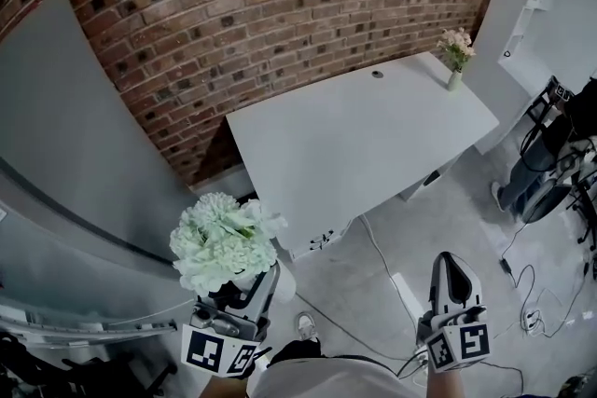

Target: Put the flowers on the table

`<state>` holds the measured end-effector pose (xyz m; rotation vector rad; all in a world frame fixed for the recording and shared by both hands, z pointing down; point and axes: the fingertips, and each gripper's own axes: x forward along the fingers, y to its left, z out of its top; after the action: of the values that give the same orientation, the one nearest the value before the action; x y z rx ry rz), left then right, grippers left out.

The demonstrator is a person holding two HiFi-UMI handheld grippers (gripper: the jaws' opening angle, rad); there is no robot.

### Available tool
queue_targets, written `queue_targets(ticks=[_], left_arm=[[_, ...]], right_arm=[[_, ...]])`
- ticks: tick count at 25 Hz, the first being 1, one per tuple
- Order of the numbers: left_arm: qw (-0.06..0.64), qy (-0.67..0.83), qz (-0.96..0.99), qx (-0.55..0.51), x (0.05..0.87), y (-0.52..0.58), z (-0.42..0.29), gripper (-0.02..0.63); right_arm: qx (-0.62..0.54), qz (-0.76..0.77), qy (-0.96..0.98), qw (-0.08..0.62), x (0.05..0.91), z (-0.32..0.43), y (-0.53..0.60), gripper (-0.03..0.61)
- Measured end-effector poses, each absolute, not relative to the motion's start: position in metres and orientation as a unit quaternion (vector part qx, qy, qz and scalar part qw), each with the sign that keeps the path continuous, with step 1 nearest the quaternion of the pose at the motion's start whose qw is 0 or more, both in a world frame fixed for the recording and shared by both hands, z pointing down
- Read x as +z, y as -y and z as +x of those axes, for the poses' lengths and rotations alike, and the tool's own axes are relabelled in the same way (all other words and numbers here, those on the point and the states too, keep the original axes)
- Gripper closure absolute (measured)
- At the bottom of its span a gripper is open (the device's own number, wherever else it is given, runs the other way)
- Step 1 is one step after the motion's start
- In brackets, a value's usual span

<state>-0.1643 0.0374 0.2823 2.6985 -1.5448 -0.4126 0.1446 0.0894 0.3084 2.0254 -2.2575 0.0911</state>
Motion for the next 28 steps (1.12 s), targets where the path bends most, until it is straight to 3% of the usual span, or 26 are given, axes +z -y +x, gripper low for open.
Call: queue_targets(ticks=[28], left_arm=[[0.012,0.48,0.867,-0.132,0.296,0.003,-0.155,0.262]], right_arm=[[0.016,0.663,0.748,0.037,0.306,0.143,-0.035,0.561]])
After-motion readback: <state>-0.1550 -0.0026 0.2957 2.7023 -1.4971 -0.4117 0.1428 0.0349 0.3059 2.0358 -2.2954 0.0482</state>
